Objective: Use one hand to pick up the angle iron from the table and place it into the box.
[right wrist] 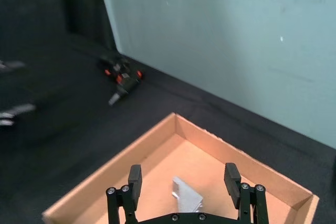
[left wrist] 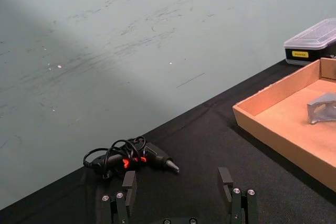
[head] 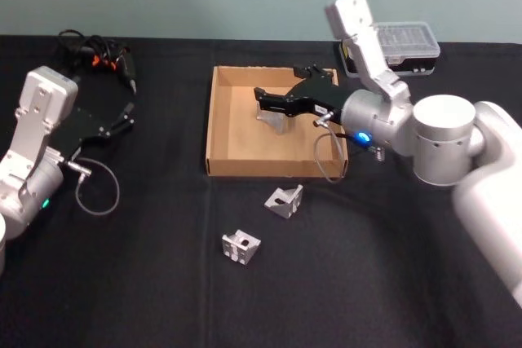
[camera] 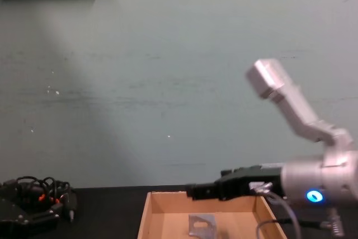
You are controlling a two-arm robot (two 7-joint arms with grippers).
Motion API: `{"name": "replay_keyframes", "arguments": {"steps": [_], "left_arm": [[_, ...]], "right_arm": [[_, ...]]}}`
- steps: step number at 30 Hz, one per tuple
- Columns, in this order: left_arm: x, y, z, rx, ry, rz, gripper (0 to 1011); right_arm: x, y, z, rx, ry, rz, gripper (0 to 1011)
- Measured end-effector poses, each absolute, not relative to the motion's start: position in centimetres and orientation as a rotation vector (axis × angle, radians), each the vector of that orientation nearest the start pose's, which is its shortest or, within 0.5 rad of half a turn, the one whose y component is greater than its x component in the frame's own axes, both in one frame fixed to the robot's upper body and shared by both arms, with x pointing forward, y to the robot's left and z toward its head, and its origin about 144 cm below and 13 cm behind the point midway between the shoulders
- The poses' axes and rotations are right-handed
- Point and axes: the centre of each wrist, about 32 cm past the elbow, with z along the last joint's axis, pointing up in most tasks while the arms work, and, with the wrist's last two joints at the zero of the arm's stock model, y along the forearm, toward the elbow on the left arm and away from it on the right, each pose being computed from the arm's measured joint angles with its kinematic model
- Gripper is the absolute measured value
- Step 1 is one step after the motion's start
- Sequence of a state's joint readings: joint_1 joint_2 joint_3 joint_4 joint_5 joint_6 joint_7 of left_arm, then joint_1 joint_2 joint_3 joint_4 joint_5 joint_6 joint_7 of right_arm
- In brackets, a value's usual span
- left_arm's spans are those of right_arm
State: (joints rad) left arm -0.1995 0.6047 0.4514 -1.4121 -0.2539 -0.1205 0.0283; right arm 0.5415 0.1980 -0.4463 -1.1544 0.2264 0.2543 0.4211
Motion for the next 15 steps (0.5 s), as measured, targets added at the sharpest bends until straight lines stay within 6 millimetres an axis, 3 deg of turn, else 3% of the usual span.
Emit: {"name": "replay_keyframes", "arguments": {"steps": [5,15], "left_arm": [[48.9,31.0,114.0,0.304,-0.285,1.248,1011],[48.9,31.0,114.0,0.305,-0.285,1.248,1011]], "right_arm": [[57.0,-20.0,120.5,-0.228,0.066,-0.825,1003],[50.2,-24.5,120.9,-0.197,0.105,-0.774,1003]]}}
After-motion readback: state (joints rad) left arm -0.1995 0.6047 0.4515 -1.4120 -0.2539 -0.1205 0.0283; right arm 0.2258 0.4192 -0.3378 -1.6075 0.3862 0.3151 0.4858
